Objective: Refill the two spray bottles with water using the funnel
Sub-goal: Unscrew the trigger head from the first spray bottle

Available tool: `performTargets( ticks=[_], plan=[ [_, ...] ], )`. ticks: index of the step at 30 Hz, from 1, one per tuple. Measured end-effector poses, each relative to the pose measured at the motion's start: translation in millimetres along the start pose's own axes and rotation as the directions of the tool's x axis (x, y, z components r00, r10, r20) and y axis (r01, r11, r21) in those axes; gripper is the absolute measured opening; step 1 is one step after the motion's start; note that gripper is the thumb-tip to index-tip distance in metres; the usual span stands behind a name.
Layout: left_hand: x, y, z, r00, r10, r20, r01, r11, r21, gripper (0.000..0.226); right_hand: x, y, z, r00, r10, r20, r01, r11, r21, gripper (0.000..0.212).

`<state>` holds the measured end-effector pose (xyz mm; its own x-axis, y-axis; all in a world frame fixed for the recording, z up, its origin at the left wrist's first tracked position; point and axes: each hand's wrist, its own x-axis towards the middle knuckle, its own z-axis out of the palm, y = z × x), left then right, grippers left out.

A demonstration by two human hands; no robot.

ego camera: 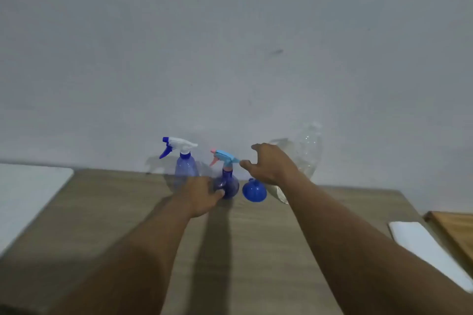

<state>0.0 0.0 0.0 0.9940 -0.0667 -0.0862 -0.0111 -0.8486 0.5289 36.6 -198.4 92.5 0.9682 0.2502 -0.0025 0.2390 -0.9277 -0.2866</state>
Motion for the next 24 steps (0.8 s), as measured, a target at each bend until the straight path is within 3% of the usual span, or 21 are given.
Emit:
performTargets(
  ticks=[3,8,13,17,24],
  plan=[
    [20.4,-5.3,24.9,0.999,-0.005,0.035,0.008,0.996,-0.093,0.034,24.1,7.0,26.7,0.997,-0.034,0.063,0.032,0.999,0.025,0.071],
    [52.0,-16.0,55.5,0.999,0.000,-0.048,-0.002,0.998,-0.056,0.016,57.1,15.2,68.5,0.994,-0.086,0.061,0.079,0.990,0.117,0.064],
    [70.9,-25.5,77.1,0.995,-0.060,-0.085,0.053,0.995,-0.088,0.031,71.7,18.1,93.0,0.993,-0.108,0.037,0.097,0.970,0.222,0.040],
    [72.7,-27.2,85.4,0.993,-0.088,-0.078,0.081,0.993,-0.087,0.037,72.7,17.9,106.6,0.999,-0.040,0.020,0.032,0.949,0.314,0.024],
    [38.5,-18.6,87.3,0.993,-0.106,-0.043,0.101,0.990,-0.093,0.051,33.3,17.2,104.8,1.000,-0.014,-0.002,0.014,0.919,0.393,0.017]
  ],
)
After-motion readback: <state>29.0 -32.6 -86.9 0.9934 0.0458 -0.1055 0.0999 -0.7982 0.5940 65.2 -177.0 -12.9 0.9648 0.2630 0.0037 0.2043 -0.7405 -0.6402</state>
